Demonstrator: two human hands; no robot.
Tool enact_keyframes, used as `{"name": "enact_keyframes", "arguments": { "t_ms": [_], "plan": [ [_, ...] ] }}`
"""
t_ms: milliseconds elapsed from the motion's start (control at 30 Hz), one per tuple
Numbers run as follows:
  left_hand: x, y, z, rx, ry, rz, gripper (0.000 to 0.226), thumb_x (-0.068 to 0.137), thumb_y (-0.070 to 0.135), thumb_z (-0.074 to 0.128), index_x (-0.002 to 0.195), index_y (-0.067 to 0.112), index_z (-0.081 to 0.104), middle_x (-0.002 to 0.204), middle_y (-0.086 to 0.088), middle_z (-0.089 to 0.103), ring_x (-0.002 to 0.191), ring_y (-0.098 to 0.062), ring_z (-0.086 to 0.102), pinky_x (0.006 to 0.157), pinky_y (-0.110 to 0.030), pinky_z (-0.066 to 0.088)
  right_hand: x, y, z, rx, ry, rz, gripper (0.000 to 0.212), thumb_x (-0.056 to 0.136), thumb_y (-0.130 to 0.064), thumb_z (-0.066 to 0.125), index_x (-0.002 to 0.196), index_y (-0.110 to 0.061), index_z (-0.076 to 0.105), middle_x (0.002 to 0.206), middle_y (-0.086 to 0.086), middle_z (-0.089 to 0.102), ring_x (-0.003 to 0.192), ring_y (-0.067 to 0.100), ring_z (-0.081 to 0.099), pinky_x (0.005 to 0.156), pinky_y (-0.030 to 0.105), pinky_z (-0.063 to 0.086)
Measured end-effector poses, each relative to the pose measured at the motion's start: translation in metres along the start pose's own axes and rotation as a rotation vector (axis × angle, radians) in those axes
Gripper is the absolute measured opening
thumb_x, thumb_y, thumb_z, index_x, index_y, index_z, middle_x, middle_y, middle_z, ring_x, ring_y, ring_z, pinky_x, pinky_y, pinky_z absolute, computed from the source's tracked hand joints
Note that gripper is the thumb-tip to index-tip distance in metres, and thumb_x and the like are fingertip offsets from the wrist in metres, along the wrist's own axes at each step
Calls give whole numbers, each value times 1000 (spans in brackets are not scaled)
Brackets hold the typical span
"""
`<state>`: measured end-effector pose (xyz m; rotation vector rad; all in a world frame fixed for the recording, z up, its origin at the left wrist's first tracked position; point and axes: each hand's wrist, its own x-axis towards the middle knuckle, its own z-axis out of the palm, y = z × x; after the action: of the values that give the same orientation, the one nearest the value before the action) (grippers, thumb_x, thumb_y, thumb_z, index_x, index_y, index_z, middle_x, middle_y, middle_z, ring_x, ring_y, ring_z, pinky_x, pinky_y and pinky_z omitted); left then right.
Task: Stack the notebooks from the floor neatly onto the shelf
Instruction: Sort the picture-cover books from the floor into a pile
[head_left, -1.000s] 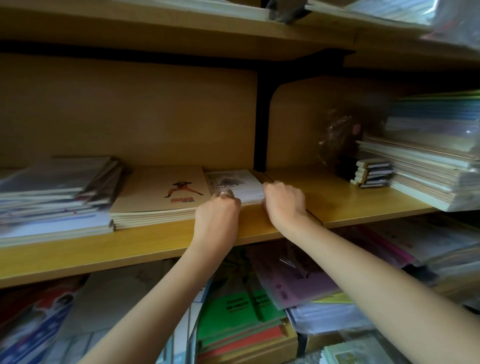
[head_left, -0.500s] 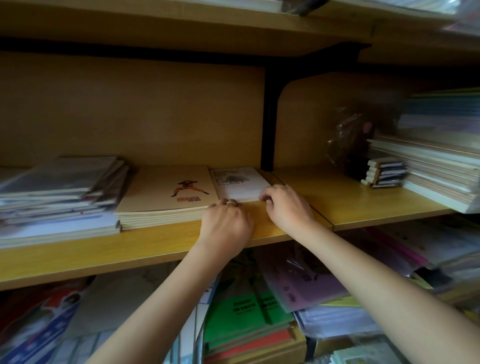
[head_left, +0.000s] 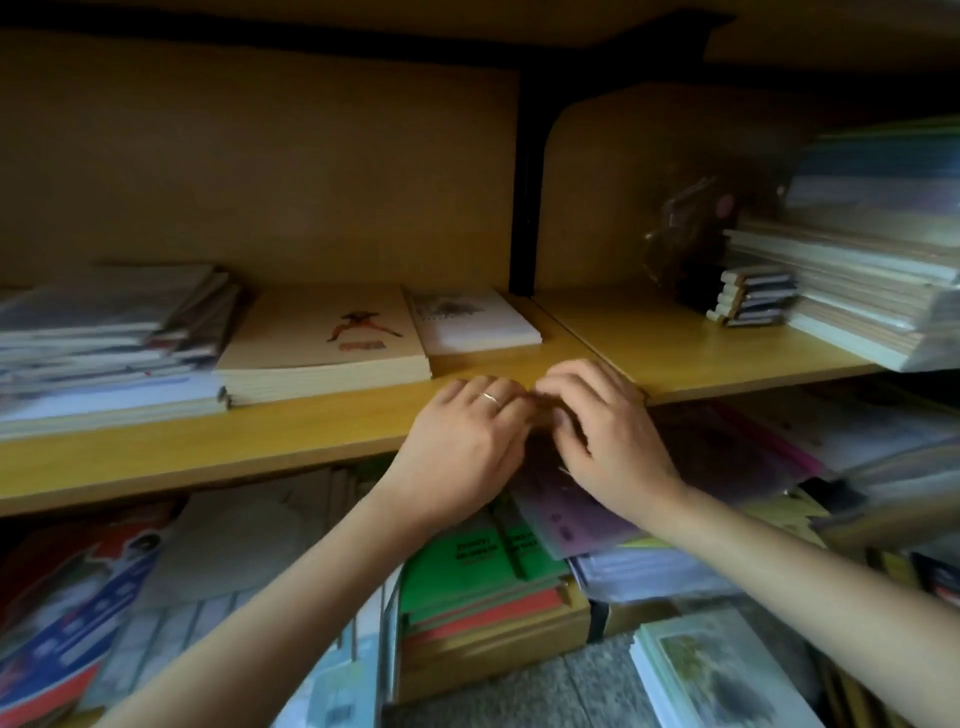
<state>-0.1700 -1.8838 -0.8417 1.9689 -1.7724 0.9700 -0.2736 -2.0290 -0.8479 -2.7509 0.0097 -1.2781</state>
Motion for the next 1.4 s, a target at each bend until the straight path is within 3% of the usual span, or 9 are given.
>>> {"name": "enact_keyframes", "arguments": {
  "t_ms": [167,300,400,667,1000,1100,1233,1333,1400],
  "plan": [
    [-78,73,26,-225,-274,514,29,90,32,45,108,13,57,110,-5,62,99,-24,59,84,-34,46,-133,21,-24,-53,-250,-106,20,83,-12,47,102,-14,50,104,1,49,98,21,50,88,28,35],
    [-122,104,53,-375,-523,468,23,82,29,53,98,17,62,103,0,64,94,-18,62,77,-31,49,-245,39,-19,-49,-495,496,32,79,-7,63,109,-13,54,106,3,51,102,20,52,83,24,37],
    [-139,112,68,-461,-634,399,20,82,26,48,96,19,62,96,1,64,87,-18,63,70,-29,50,-300,38,-3,-84,-763,1005,63,82,-37,67,132,-8,40,130,12,41,126,30,37,97,36,38],
    [-138,137,94,-698,-708,253,21,88,21,44,100,23,61,102,7,64,93,-12,62,76,-25,47,-307,65,-1,-262,-888,1328,135,52,-75,71,148,-14,-2,151,15,10,141,31,13,112,47,21],
    [-129,160,111,-863,-788,82,26,91,30,37,106,34,58,110,19,60,98,-2,59,80,-28,51,-302,48,2,-461,-1035,972,96,81,-50,58,142,13,20,134,48,31,108,42,58,75,34,52],
    [-125,166,114,-899,-791,47,24,92,28,39,105,33,60,109,18,61,97,-1,59,83,-28,50,-316,45,18,-515,-1110,857,82,29,-26,88,92,20,65,73,48,57,48,41,63,35,29,46],
    [-124,173,118,-1033,-828,-106,20,93,22,48,107,27,62,106,16,61,97,3,58,84,-24,48,-309,50,15,-576,-1073,656,55,13,-17,84,62,4,71,39,17,56,28,21,53,28,14,30],
    [-122,177,119,-1238,-914,-384,22,93,13,55,113,21,59,113,9,62,104,0,58,85,-19,49,-264,40,-14,-655,-1068,584,46,29,-12,86,67,5,67,34,6,51,25,15,47,31,12,25],
    [-118,178,117,-1374,-952,-568,30,93,14,55,122,22,54,123,8,58,111,-2,56,88,-18,49,-241,31,-33,-658,-1113,581,40,68,-7,69,101,11,57,64,12,66,51,20,63,36,20,29]
  ]
}}
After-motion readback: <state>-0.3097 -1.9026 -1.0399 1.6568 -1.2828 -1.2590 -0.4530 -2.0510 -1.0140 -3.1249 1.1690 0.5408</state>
